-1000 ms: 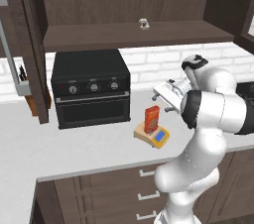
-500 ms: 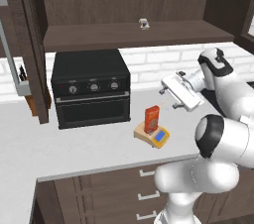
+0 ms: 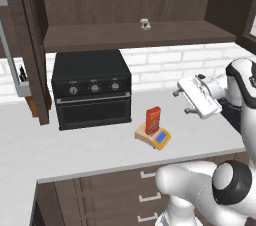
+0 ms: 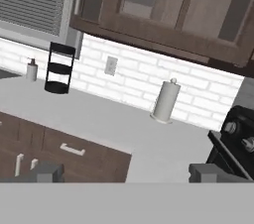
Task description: Pick the boxed food and place it on the digital scale for weighing, and close the cabinet.
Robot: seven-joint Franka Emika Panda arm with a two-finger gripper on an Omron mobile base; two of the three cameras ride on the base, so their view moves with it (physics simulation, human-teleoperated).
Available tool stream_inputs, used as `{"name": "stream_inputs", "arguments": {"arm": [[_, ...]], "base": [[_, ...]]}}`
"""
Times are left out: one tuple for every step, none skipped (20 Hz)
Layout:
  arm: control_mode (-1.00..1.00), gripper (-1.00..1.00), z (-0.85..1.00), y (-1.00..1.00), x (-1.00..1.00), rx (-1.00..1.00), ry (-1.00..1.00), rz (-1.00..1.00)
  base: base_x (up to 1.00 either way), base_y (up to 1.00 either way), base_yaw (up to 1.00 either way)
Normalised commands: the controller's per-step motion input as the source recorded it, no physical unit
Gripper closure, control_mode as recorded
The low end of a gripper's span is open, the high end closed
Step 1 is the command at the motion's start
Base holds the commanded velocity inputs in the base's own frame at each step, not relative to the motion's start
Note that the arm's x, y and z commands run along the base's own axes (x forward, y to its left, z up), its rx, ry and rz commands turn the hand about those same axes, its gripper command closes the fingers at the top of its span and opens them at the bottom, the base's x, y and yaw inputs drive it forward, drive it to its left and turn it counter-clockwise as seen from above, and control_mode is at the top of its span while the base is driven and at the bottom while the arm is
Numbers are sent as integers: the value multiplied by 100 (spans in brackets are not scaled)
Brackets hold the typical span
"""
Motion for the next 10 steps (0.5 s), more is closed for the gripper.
{"name": "stream_inputs", "arguments": {"arm": [[-100,-100,-13,-24,-43,7,0,-13],[-100,-100,-18,-40,-64,18,-4,-17],[-100,-100,-12,-49,-36,20,-3,-16],[-100,-100,-4,-69,-25,23,0,-9],[-100,-100,-4,-77,-23,24,0,-6],[-100,-100,-4,-88,-20,25,-2,-5],[-100,-100,-1,-93,-19,26,-1,-4],[-100,-100,-4,-99,-21,29,-1,-6],[-100,-100,-9,-97,-25,29,-4,-6],[-100,-100,-19,-92,-32,29,-6,-7]], "base": [[0,0,0],[0,0,0],[0,0,0],[0,0,0],[0,0,0],[0,0,0],[0,0,0],[0,0,0],[0,0,0],[0,0,0]]}}
